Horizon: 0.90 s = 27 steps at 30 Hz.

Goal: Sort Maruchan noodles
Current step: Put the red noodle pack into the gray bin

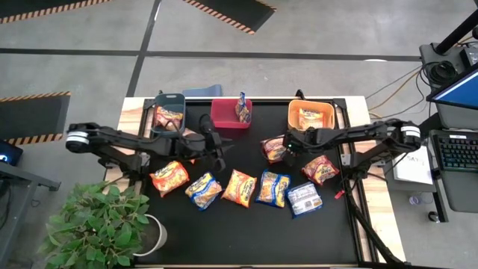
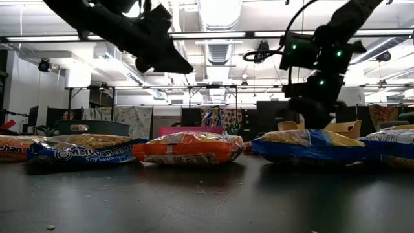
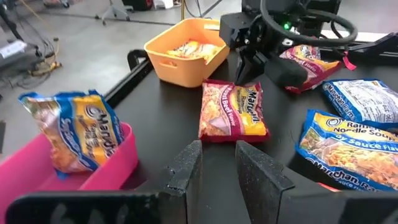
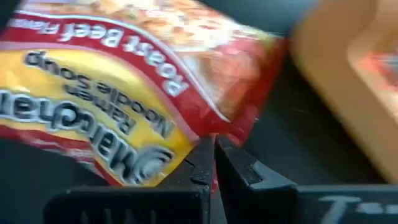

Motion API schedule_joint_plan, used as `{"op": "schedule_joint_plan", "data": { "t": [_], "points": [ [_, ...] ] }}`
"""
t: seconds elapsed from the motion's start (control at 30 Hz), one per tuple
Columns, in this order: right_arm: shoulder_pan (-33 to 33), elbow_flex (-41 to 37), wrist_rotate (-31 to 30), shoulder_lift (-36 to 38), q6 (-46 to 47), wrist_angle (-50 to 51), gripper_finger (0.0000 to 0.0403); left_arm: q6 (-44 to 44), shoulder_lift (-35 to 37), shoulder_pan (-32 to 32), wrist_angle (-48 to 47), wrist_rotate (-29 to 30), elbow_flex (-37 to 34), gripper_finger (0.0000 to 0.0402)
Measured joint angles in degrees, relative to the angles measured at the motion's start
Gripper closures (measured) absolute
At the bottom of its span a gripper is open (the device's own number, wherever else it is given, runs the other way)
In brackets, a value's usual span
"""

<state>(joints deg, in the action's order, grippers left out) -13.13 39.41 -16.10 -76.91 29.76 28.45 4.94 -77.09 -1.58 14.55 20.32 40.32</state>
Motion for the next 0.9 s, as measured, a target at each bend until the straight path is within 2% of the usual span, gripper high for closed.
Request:
{"op": "schedule_joint_plan", "data": {
  "t": [0.13,0.3,0.57,0.9],
  "points": [
    [0.6,-1.8,6.6,-2.8,-0.2,-15.0,0.0394,3.4,-1.4,0.0,0.0,-0.3,0.0,0.0319],
    [0.9,-1.9,10.5,-5.7,-0.9,-27.9,0.0394,10.5,-2.8,0.0,0.0,-0.3,0.0,0.0319],
    [0.9,-1.3,10.1,-5.9,-4.0,-28.8,0.0394,20.1,-6.2,0.0,0.5,-0.3,0.0,0.0319],
    [1.5,-1.3,8.2,-13.4,-5.8,-31.8,0.0394,29.6,-14.8,-1.0,8.3,0.0,0.1,0.0319]
  ]
}}
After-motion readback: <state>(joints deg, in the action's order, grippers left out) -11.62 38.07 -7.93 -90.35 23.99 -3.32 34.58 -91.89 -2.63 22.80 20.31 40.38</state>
